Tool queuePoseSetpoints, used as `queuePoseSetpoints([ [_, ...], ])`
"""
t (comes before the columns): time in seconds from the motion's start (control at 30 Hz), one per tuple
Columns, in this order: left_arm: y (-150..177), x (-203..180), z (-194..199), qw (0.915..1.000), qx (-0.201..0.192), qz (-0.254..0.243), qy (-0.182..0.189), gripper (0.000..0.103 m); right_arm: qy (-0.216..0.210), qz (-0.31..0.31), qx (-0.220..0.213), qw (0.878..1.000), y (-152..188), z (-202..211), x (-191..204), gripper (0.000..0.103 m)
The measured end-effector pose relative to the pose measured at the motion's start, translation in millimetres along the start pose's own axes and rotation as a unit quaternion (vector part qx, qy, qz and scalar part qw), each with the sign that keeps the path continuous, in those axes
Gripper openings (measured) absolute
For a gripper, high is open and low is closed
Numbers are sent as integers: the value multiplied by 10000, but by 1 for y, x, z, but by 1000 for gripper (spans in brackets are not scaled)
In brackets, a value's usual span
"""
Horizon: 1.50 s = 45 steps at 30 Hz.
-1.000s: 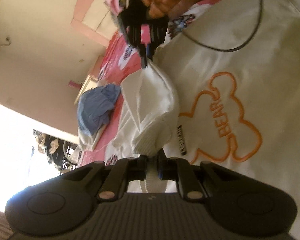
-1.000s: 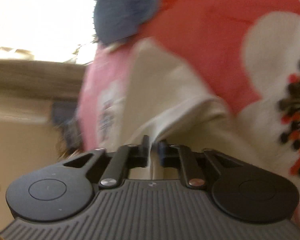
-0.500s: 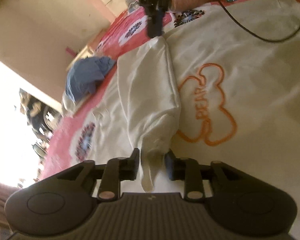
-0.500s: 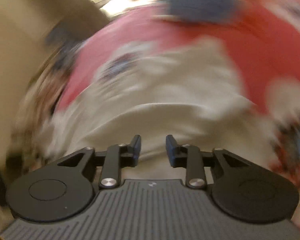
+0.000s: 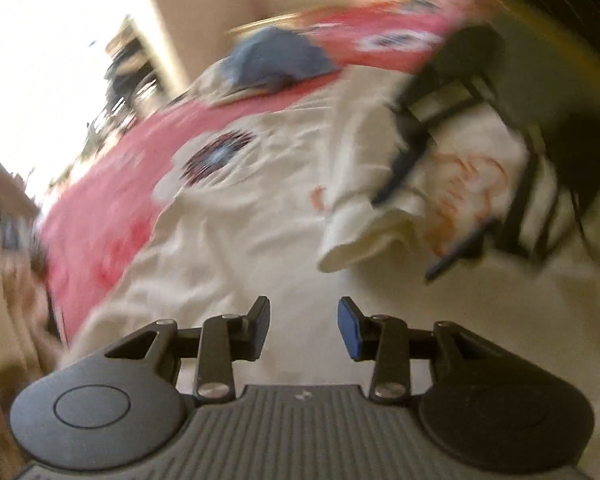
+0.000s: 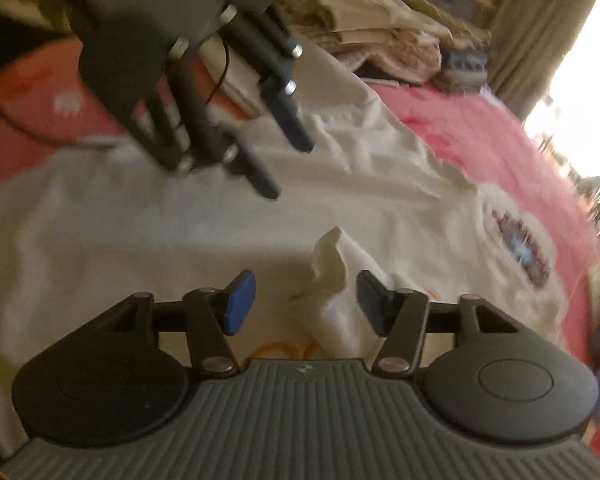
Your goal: Fold clothes
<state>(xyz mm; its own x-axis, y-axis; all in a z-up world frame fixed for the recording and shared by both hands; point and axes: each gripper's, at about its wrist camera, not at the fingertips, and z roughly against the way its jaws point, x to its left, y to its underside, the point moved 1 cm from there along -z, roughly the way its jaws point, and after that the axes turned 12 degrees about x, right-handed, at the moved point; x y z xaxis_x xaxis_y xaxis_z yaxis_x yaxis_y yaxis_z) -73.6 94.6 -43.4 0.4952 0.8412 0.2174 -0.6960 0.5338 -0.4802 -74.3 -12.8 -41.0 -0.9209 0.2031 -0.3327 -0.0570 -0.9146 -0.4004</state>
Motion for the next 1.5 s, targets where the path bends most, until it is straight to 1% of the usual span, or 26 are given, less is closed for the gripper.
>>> queuePoseSetpoints([
  [0.03, 1, 5, 2, 9995, 2, 311, 88, 39, 153, -61, 50, 9999, 2, -2, -3, 19],
  [0.07, 3, 9, 4, 9981, -1, 582, 185, 39, 304, -126, 100, 9994, 4, -4, -5, 7],
  [0.1, 4, 12, 5, 9962, 6, 821, 280, 40, 456, -191, 151, 9987, 6, -6, -8, 7],
  [0.13, 7, 15, 6, 9937, 21, 1059, 378, 42, 367, -329, -52, 9988, 9, 7, -13, 7],
  [0.2, 11, 19, 4, 9901, 110, 1341, 389, 50, -127, -299, -272, 9991, 15, 32, -16, 7],
  [0.23, 12, 20, 0, 9895, 153, 1392, 370, 50, -375, -282, -381, 9982, 17, 44, -17, 7],
  [0.3, 13, 22, -8, 9877, 214, 1487, 436, 50, -992, -44, 56, 9950, 28, 38, -9, 8],
  [0.4, 10, 27, -14, 9813, 191, 1755, 764, 50, -859, 562, 520, 9934, 44, 22, 15, 17],
  [0.47, 6, 28, -18, 9750, 113, 1926, 1106, 50, -1006, 208, 412, 9939, 45, 31, 11, 35],
  [0.53, 2, 25, -25, 9675, 135, 1996, 1545, 50, -1596, -858, 156, 9833, 53, 44, -11, 49],
  [0.57, -1, 23, -29, 9630, 152, 2024, 1774, 50, -1900, -1430, 43, 9713, 59, 50, -23, 53],
  [0.6, -3, 22, -33, 9579, 168, 2050, 2001, 50, -2123, -2157, 5, 9531, 72, 51, -39, 53],
  [0.63, -5, 18, -38, 9541, 205, 2032, 2192, 49, -2331, -2873, -31, 9290, 85, 52, -55, 53],
  [0.67, -7, 14, -42, 9511, 255, 1981, 2358, 48, -2254, -3511, -14, 9088, 101, 51, -68, 53],
  [0.73, -12, 4, -51, 9500, 387, 1797, 2523, 44, -1956, -4720, 41, 8596, 133, 47, -98, 52],
  [0.8, -15, -3, -58, 9525, 512, 1638, 2516, 40, -1644, -5651, -51, 8085, 165, 45, -127, 43],
  [0.83, -17, -6, -61, 9542, 551, 1572, 2484, 40, -1510, -5917, -29, 7919, 175, 44, -137, 34],
  [0.9, -18, -11, -62, 9568, 576, 1500, 2422, 39, -1195, -6415, 148, 7576, 194, 38, -154, 33],
  [0.93, -18, -13, -62, 9586, 589, 1454, 2376, 39, -1013, -6690, 210, 7360, 206, 38, -161, 33],
  [0.97, -19, -15, -61, 9606, 601, 1402, 2322, 39, -920, -6811, 186, 7262, 215, 40, -163, 32],
  [1.0, -20, -17, -61, 9632, 604, 1327, 2257, 39, -897, -6823, 139, 7255, 221, 39, -160, 32],
  [1.1, -23, -24, -59, 9703, 599, 1093, 2072, 40, -847, -6649, 337, 7413, 226, 37, -144, 32],
  [1.23, -26, -24, -56, 9706, 672, 1164, 1995, 38, -1733, -6958, -124, 6969, 232, 41, -126, 34],
  [1.33, -26, -19, -50, 9645, 735, 1533, 2022, 38, -2395, -6939, -111, 6789, 214, 37, -118, 37],
  [1.43, -25, -16, -47, 9591, 738, 1763, 2086, 38, -2693, -6996, -62, 6618, 205, 33, -111, 45],
  [1.5, -28, -18, -52, 9582, 833, 1803, 2061, 38, -2869, -7140, 11, 6387, 203, 22, -107, 45],
])
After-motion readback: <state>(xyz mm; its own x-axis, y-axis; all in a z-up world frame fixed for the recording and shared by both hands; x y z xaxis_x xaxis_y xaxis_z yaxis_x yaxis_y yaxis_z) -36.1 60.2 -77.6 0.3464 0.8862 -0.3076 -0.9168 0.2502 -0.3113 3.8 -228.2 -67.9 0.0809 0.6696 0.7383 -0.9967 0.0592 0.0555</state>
